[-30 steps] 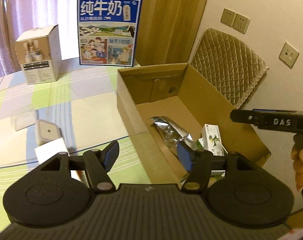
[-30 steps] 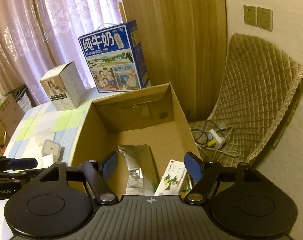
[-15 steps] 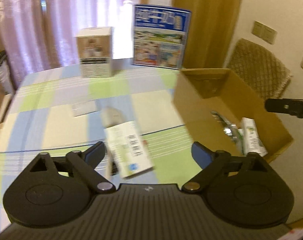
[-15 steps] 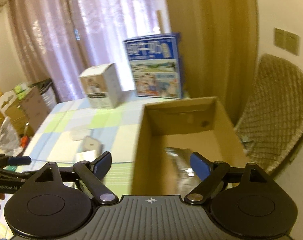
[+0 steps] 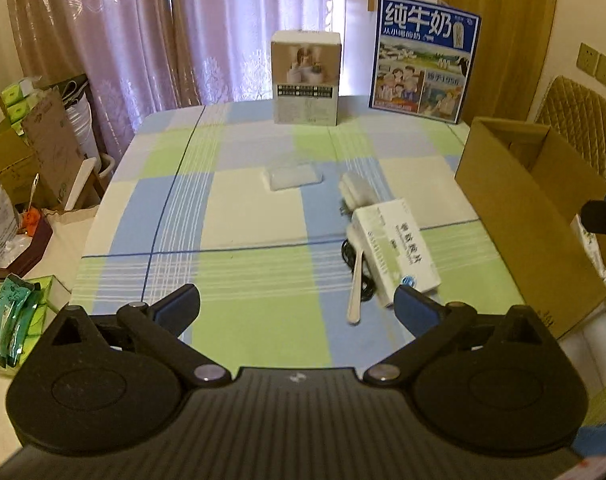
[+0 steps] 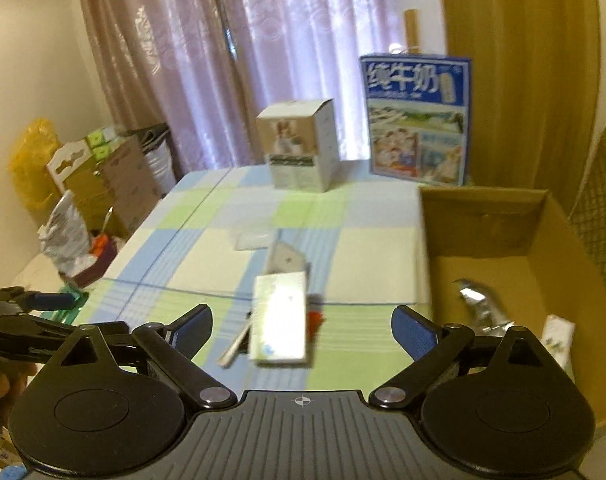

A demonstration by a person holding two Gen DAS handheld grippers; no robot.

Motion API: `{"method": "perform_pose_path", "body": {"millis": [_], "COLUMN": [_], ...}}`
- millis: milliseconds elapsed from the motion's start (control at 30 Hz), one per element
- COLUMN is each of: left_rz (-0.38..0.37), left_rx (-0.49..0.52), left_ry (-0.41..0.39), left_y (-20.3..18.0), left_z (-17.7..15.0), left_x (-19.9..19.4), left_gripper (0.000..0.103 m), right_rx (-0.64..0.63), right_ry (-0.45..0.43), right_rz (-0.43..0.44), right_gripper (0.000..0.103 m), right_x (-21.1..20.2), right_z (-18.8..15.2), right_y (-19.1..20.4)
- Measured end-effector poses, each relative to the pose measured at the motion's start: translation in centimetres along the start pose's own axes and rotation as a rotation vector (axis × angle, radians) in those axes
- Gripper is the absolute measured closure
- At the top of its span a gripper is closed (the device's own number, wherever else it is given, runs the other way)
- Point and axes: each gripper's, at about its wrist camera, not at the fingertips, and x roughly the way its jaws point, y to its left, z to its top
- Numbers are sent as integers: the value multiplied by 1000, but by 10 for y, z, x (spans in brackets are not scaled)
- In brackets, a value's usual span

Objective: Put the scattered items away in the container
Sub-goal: 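Move the right tool to the white Mecobalamin box and close on it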

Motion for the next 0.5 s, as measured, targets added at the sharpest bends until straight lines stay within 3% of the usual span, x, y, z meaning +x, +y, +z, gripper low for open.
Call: {"method": "perform_pose_path", "body": {"millis": [500], "left_rz": [-4], "left_rx": [15], "left_ry": [58], "left_y": [8], "left_z": [-21], "left_x": [92], "left_gripper": [3], "right_rx": [-47], "right_ry": [119], "right_rz": [-73], "right_gripper": [10], "right_x": [125], "right_z": [-41], "right_y": [23]}}
